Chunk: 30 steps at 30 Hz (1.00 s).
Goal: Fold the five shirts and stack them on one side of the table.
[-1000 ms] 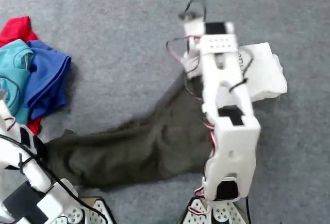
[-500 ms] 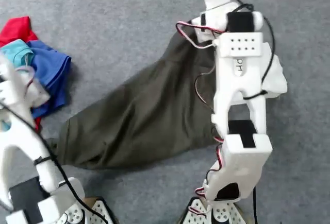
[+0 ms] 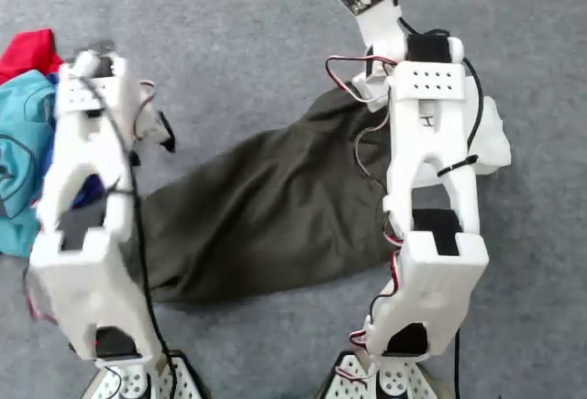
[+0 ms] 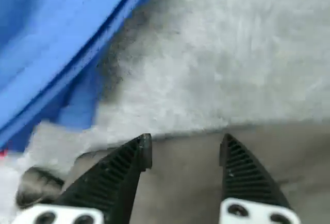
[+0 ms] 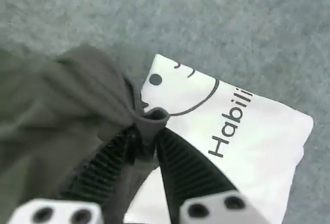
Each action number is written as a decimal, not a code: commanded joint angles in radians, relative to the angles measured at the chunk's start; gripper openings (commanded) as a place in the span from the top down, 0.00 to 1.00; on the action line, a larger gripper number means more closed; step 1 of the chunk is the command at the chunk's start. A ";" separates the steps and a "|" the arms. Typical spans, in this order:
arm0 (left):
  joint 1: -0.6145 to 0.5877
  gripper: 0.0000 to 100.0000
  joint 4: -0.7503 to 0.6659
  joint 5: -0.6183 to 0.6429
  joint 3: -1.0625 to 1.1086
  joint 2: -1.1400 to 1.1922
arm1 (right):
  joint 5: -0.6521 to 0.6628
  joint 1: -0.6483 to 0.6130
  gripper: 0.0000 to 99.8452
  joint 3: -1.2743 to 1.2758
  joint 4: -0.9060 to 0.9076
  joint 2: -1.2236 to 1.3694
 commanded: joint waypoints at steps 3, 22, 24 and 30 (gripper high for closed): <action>0.127 0.80 0.184 -0.272 -0.229 0.201 | 0.020 0.020 0.99 -0.002 0.002 -0.065; 0.064 0.97 0.213 -0.084 -0.865 0.178 | 0.015 0.011 0.99 -0.005 0.009 -0.085; 0.062 0.97 0.213 -0.052 -0.914 0.155 | 0.015 0.011 0.99 -0.002 0.009 -0.102; 0.071 0.97 0.198 -0.052 -0.851 0.221 | 0.015 0.017 0.99 -0.001 0.009 -0.105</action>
